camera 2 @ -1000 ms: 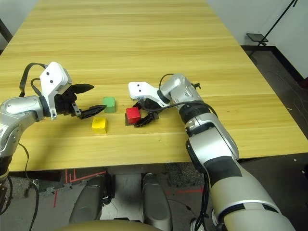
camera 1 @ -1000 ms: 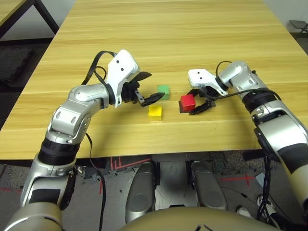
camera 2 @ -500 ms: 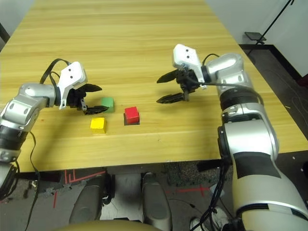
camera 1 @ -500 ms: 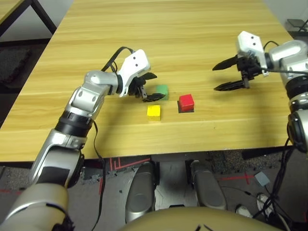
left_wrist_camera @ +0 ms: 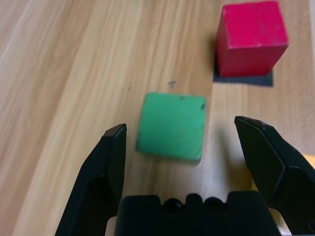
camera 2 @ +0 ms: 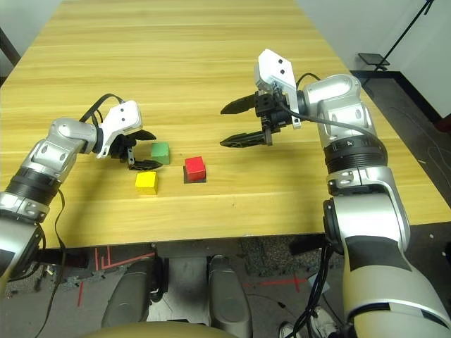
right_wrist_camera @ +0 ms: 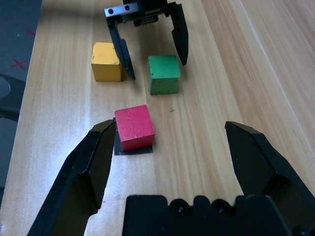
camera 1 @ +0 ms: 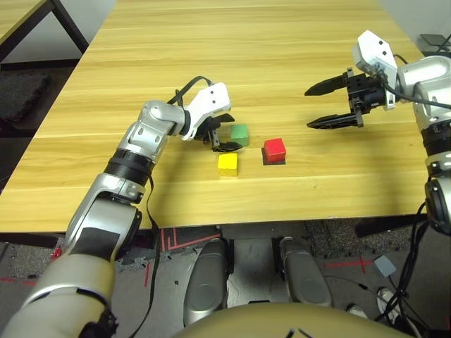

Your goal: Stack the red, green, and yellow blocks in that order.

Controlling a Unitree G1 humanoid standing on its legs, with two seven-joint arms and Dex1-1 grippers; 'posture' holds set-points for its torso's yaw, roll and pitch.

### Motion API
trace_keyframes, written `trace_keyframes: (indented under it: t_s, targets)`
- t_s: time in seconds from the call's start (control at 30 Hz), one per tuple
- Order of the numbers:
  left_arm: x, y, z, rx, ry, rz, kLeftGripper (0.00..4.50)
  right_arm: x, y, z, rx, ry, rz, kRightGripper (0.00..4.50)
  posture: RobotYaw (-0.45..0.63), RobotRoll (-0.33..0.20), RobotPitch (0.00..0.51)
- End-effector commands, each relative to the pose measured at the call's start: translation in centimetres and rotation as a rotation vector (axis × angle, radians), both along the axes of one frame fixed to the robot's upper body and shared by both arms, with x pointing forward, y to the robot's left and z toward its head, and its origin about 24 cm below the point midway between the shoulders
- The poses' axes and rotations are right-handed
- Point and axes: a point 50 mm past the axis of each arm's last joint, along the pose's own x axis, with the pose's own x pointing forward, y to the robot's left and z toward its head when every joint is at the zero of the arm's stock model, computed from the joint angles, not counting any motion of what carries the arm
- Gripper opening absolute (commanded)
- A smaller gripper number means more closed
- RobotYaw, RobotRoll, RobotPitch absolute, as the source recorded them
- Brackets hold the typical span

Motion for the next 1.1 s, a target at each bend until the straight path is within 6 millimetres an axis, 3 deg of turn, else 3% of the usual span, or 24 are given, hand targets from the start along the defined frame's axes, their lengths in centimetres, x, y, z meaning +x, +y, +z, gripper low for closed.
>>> trace_keyframes:
  t_s: [0.03, 0.2, 0.37, 0.5, 0.6, 0.8, 1.1]
  targets:
    - [0.4, -0.5, -0.2, -0.015, 0.018, 0.003, 3.67, 0.1, -0.6, -0.1, 0.023, -0.003, -0.034, 4.50, 0.24, -0.039, 0.105]
    - [1.0, -1.8, 1.3, -0.086, 0.015, 0.042, 2.03, 0.1, -1.9, -1.2, 0.028, 0.017, -0.039, 4.50, 0.26, -0.032, 0.107]
    - [0.4, -3.0, 4.1, -0.121, 0.012, 0.054, 2.02, -0.4, -3.4, -3.2, 0.061, 0.069, -0.038, 4.50, 0.28, -0.023, 0.108]
    - [-1.5, -4.3, 6.1, -0.143, 0.035, 0.041, 2.02, -0.7, -5.1, -4.1, 0.030, 0.092, -0.087, 4.50, 0.28, -0.016, 0.109]
    - [-3.2, -5.3, 6.7, -0.156, 0.065, 0.029, 2.02, -0.7, -5.4, -4.2, 0.040, 0.094, -0.093, 4.50, 0.28, -0.012, 0.110]
    - [-4.9, -7.0, 5.9, -0.167, 0.089, 0.012, 2.02, -0.8, -4.9, -4.5, 0.058, 0.099, -0.077, 4.50, 0.27, -0.002, 0.118]
    - [-4.4, -7.6, 3.6, -0.173, 0.066, 0.005, 2.02, -1.1, -4.1, -3.8, 0.084, 0.089, -0.039, 4.50, 0.23, -0.008, 0.131]
